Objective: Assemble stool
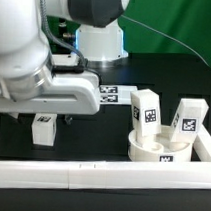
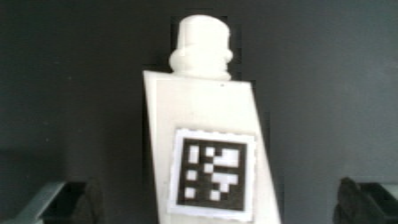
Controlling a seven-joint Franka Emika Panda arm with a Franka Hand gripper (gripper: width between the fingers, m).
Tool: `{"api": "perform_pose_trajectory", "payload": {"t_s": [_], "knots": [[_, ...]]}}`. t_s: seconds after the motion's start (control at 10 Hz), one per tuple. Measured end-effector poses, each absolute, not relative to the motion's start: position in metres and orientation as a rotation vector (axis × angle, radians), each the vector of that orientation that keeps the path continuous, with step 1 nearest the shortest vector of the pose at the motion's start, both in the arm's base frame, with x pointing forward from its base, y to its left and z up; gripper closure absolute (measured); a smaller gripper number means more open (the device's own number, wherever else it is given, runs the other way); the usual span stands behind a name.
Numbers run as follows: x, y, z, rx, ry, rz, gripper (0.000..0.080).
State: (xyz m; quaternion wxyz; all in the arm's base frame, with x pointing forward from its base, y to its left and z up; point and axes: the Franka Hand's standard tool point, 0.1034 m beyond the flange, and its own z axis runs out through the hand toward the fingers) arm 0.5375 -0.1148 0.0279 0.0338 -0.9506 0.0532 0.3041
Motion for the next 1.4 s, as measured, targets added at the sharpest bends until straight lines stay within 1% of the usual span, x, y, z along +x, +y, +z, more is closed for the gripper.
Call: {"api": "perform_pose_trajectory", "payload": {"t_s": [0.1, 0.2, 0.4, 0.6, 0.7, 1.0, 1.2, 1.3, 1.4], "knots": [[0.525, -0.116, 0.03, -2.852, 0.177, 1.101, 0.015], [0.523, -0.123, 0.029, -2.781, 0.197, 1.276, 0.015], [0.532, -0.123, 0.027, -2.717, 0.227, 1.443, 0.015], [0.538, -0.123, 0.028, -2.765, 0.22, 1.39, 0.015], [0.532, -0.121, 0.027, -2.756, 0.252, 1.412, 0.015], [0.531, -0.123, 0.017, -2.756, 0.336, 1.443, 0.015], [0.529, -0.121, 0.016, -2.755, 0.392, 1.457, 0.015], [0.537, -0.118, 0.014, -2.789, 0.377, 1.406, 0.015], [0.536, -0.117, 0.015, -2.788, 0.376, 1.407, 0.015]]}}
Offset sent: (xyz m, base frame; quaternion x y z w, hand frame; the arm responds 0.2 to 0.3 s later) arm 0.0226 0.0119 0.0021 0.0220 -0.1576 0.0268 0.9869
